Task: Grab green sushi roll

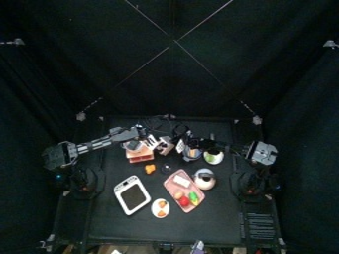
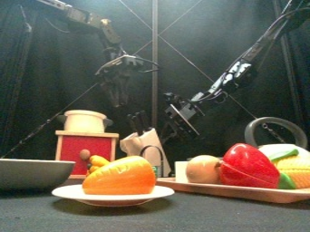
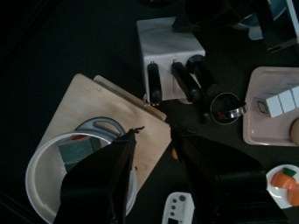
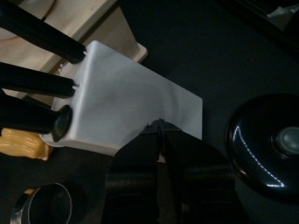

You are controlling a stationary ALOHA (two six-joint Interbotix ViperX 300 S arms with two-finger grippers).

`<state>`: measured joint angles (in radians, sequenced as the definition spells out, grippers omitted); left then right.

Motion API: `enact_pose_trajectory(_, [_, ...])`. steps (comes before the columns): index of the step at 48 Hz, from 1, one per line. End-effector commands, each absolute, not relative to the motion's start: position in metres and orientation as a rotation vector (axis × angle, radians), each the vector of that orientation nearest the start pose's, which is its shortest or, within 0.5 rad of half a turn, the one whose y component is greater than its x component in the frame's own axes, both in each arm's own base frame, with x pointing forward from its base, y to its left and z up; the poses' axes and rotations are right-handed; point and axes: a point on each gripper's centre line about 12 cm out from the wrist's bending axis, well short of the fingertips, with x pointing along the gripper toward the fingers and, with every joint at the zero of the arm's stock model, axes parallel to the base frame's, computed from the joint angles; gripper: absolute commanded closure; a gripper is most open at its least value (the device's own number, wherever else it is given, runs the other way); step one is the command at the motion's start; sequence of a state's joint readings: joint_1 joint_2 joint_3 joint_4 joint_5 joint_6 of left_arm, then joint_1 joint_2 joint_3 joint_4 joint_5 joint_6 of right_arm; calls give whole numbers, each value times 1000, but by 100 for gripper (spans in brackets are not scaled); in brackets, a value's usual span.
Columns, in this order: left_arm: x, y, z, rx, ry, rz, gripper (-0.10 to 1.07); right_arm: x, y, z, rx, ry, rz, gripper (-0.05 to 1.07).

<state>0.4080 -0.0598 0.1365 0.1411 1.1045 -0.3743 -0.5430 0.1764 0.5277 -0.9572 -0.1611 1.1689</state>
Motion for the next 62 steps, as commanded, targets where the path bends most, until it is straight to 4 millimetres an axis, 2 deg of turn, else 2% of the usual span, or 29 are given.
enact_pose_trajectory(1, [339, 164, 321, -424, 1037, 655, 21, 379, -209, 168, 403, 499, -456, 64])
enact_pose_trajectory(9, [313, 156, 325, -416, 1036, 670, 21, 371, -205, 170, 403, 499, -456, 64])
enact_pose_trajectory(23, [277, 143, 304, -419, 1095, 681, 20, 363, -200, 177, 401, 489, -455, 64])
enact_pose_trajectory(34, [263, 156, 286, -412, 1143, 739, 18, 363, -200, 178, 400, 487, -456, 64])
enact_pose_trajectory(49, [262, 171, 277, -380, 1142, 773, 8, 363, -200, 178, 400, 487, -456, 64])
enact_pose_trajectory(62, [269, 176, 259, -361, 1204, 747, 7, 363, -200, 178, 398, 487, -454, 64])
